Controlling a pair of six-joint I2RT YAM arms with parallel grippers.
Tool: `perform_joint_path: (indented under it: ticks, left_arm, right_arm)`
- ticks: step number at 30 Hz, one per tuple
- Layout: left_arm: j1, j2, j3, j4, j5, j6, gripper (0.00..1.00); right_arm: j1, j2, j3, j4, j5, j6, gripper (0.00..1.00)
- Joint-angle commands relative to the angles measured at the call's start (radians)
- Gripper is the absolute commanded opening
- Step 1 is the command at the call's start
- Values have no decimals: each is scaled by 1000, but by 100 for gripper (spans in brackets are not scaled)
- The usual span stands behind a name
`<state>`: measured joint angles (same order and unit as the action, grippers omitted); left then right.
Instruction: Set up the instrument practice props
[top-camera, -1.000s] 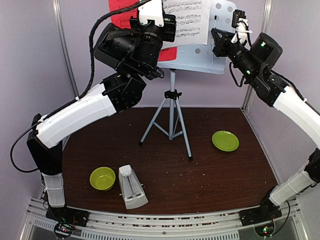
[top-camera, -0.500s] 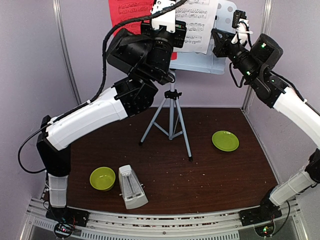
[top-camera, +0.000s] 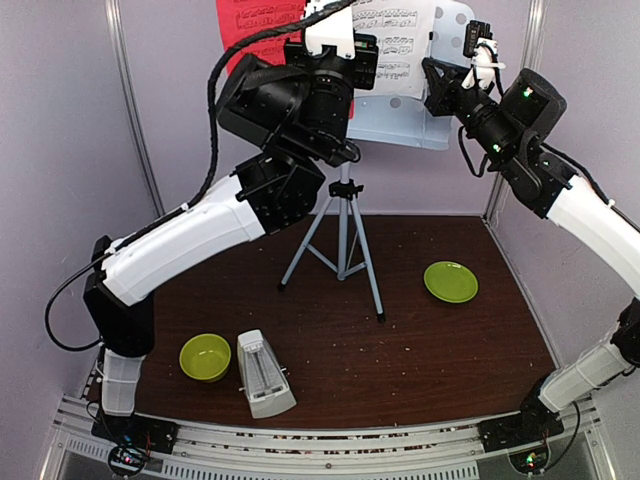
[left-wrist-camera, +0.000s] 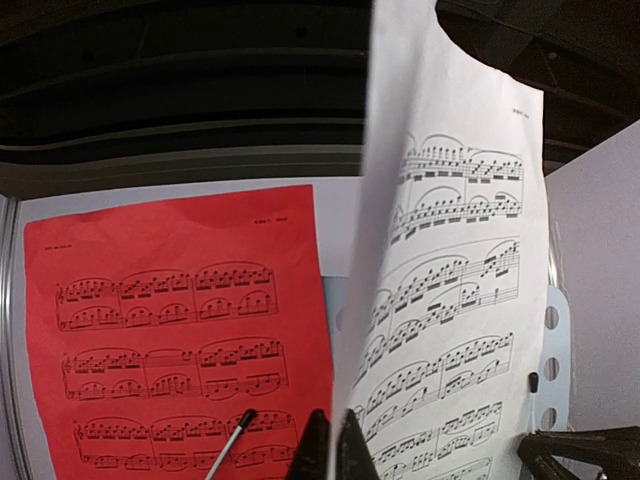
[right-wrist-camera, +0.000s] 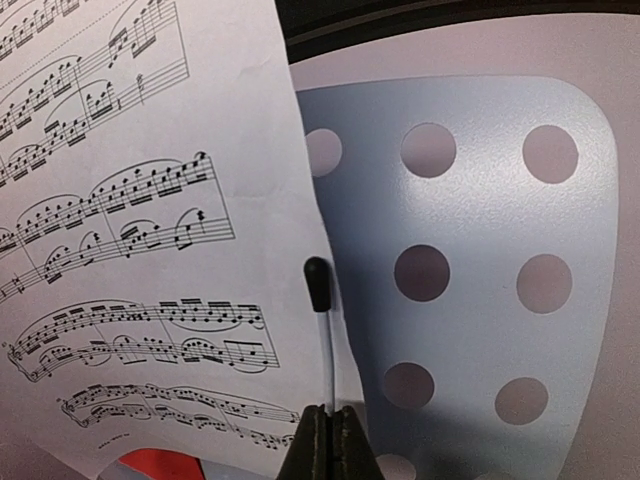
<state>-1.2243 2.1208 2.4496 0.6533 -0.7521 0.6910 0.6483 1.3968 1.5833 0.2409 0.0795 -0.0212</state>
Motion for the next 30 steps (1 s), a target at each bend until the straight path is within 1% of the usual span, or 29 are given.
perform_joint_path:
  ticks: [1,7,10,12,14,16,20,26,30]
  left_arm:
    - [-10,21,14,-81,78,-68,0]
    - [-9,31,9,-155,190,-66,0]
    - [5,35,9,-184,224,-64,0]
    - [28,27,14,-233,236,-118,0]
    - [57,10,10,-292,251,-213,0]
    - [79,-5,-6,-319,274,-266,0]
    - [103,-10,-3,-347,295,-264,0]
    - [146,-31,3,-445,366,-296,0]
    - [155,-31,3,-473,419,-285,0]
  right_arm:
    - [8,-17,-18,-12,14,-15,0]
    - [10,-23,-23,-12,16,-23,0]
    - [10,-28,-28,-14,15,-26,0]
    - [10,-31,-31,-14,16,-29,0]
    - [10,-35,-35,-14,16,-32,0]
    - [9,-39,-38,-14,16,-37,0]
    - [10,-45,-46,-12,16,-40,0]
    - [10,-44,-52,-7,12,-38,0]
    - [10,-42,-55,-6,12,-36,0]
